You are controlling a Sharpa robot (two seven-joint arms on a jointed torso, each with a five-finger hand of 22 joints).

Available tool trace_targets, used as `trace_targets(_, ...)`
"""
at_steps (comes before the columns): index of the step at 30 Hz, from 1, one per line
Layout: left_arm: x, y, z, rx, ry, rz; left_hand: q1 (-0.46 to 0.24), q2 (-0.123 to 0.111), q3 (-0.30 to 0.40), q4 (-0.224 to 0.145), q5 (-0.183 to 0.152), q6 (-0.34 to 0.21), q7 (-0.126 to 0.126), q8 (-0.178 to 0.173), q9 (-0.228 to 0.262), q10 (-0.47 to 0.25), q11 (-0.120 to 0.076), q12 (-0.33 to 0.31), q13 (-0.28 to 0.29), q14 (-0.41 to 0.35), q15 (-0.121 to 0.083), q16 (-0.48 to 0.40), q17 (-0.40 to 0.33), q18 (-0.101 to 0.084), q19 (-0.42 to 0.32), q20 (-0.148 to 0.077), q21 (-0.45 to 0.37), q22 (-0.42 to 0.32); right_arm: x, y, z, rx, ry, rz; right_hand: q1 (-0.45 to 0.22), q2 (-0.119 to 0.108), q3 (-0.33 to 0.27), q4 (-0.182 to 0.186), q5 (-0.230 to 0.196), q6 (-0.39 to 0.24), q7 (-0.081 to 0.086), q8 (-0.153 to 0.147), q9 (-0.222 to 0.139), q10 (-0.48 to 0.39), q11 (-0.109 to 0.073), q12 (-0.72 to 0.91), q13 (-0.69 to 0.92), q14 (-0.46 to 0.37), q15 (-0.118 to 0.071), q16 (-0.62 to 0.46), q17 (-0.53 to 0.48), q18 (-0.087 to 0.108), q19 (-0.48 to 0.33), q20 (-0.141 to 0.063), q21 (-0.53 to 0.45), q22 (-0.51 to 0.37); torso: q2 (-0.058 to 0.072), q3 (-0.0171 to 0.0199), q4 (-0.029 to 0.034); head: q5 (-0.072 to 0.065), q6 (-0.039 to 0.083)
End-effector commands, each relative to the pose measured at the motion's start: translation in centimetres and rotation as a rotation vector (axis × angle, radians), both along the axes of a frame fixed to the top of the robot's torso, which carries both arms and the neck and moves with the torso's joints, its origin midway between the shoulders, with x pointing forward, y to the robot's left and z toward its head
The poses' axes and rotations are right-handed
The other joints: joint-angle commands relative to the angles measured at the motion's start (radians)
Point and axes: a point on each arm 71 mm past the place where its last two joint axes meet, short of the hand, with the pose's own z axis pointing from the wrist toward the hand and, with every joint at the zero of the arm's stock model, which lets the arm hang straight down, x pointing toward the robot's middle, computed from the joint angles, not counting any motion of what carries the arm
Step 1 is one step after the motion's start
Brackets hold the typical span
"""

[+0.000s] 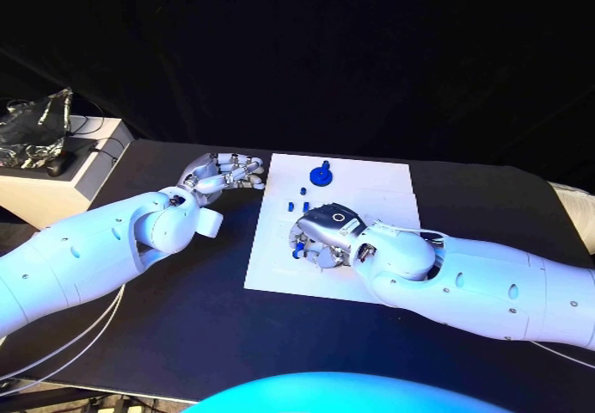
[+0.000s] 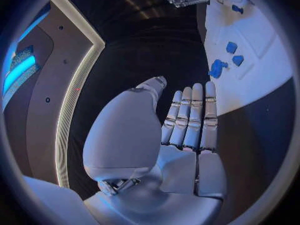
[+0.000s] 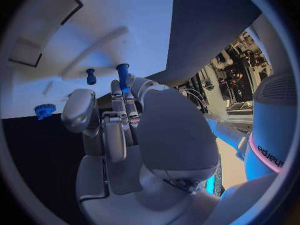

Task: Assemble the parts on the task board

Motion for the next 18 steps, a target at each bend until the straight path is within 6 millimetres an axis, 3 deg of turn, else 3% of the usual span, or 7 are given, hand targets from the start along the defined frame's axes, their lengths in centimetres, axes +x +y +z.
trace_targets(1,-0.03,-0.17,0.08,-0.012,0.000,-0.015,-0.002,0.008,-0.001,0.005,-0.004,0.000,0.008,0.003,-0.002,-0.005,0.003,-0.004,-0.001,0.000,0.004,-0.003,0.001,0.010,0.007,0.001,-0.004,-0.001,-0.10,-0.11,-0.62,-0.038,0.022,0.004,-0.015,-0.005,0.066,-0.076,0.022,-0.008,0.002,0.000,0.001,0.021,-0.032,0.002,-0.004,0.059,0.007,-0.004,0.053,-0.010,-0.006,0.004,-0.007,0.069,0.000,0.0010,-0.0002,0.000,-0.001)
trace_targets(4,-0.04,-0.16,0.08,-0.011,0.001,-0.015,-0.002,0.008,-0.001,0.005,-0.004,0.000,0.008,0.003,-0.002,-0.005,0.003,-0.004,-0.001,0.000,0.004,-0.003,0.001,0.010,0.007,0.001,-0.004,-0.001,-0.19,-0.13,-0.57,-0.027,0.024,0.008,-0.045,-0.022,0.054,-0.074,0.017,-0.033,0.007,-0.013,-0.003,0.000,-0.025,0.001,-0.007,0.058,0.013,-0.007,0.046,-0.008,-0.010,0.010,-0.022,0.065,-0.001,0.0008,-0.0009,0.000,-0.001)
trace_targets(6,-0.04,-0.15,0.07,-0.011,0.002,-0.016,-0.002,0.008,-0.001,0.005,-0.004,0.000,0.008,0.003,-0.002,-0.005,0.003,-0.004,-0.001,0.000,0.004,-0.003,0.001,0.010,0.007,0.001,-0.004,-0.001,-0.24,-0.19,-0.47,-0.013,0.023,0.009,-0.084,-0.052,0.032,-0.060,0.028,-0.055,0.008,-0.026,-0.009,-0.013,-0.022,0.001,-0.009,0.057,0.017,-0.009,0.041,-0.007,-0.012,0.014,-0.033,0.062,-0.001,0.0010,-0.0011,0.000,0.000)
trace_targets(8,-0.04,-0.14,0.06,-0.011,0.003,-0.016,-0.002,0.008,-0.001,0.005,-0.004,0.000,0.008,0.003,-0.002,-0.005,0.003,-0.004,-0.001,0.000,0.004,-0.003,0.001,0.010,0.007,0.001,-0.004,-0.001,-0.26,-0.24,-0.39,-0.002,0.020,0.007,-0.104,-0.069,0.022,-0.050,0.024,-0.068,0.007,-0.034,-0.013,-0.036,-0.018,-0.002,-0.014,0.055,0.020,-0.012,0.035,-0.004,-0.015,0.017,-0.050,0.057,-0.001,0.0010,-0.0010,0.000,0.000)
trace_targets(12,-0.05,-0.11,0.05,-0.010,0.005,-0.016,-0.003,0.008,-0.002,0.007,-0.004,0.000,0.008,0.004,-0.002,-0.005,0.003,-0.004,-0.001,0.000,0.004,-0.004,0.002,0.010,0.008,0.001,-0.006,-0.002,-0.28,-0.42,-0.23,0.016,0.013,-0.004,-0.124,-0.090,0.006,-0.040,0.011,-0.104,0.003,-0.053,-0.023,-0.091,-0.013,-0.001,-0.024,0.052,0.025,-0.017,0.023,0.000,-0.018,0.023,-0.079,0.046,0.000,0.0012,-0.0005,0.000,0.000)
trace_targets(18,-0.06,-0.07,0.04,-0.009,0.006,-0.018,-0.003,0.009,-0.003,0.008,-0.004,0.000,0.008,0.004,-0.002,-0.006,0.003,-0.005,-0.001,0.000,0.004,-0.004,0.002,0.010,0.008,0.001,-0.006,-0.003,-0.20,-0.76,0.06,0.050,-0.006,-0.029,-0.126,-0.098,-0.035,-0.035,0.012,-0.131,0.006,-0.068,-0.033,-0.138,-0.007,0.001,-0.025,0.046,0.029,-0.028,-0.001,0.007,-0.027,0.027,-0.131,0.026,0.000,0.0010,-0.0005,-0.001,0.001)
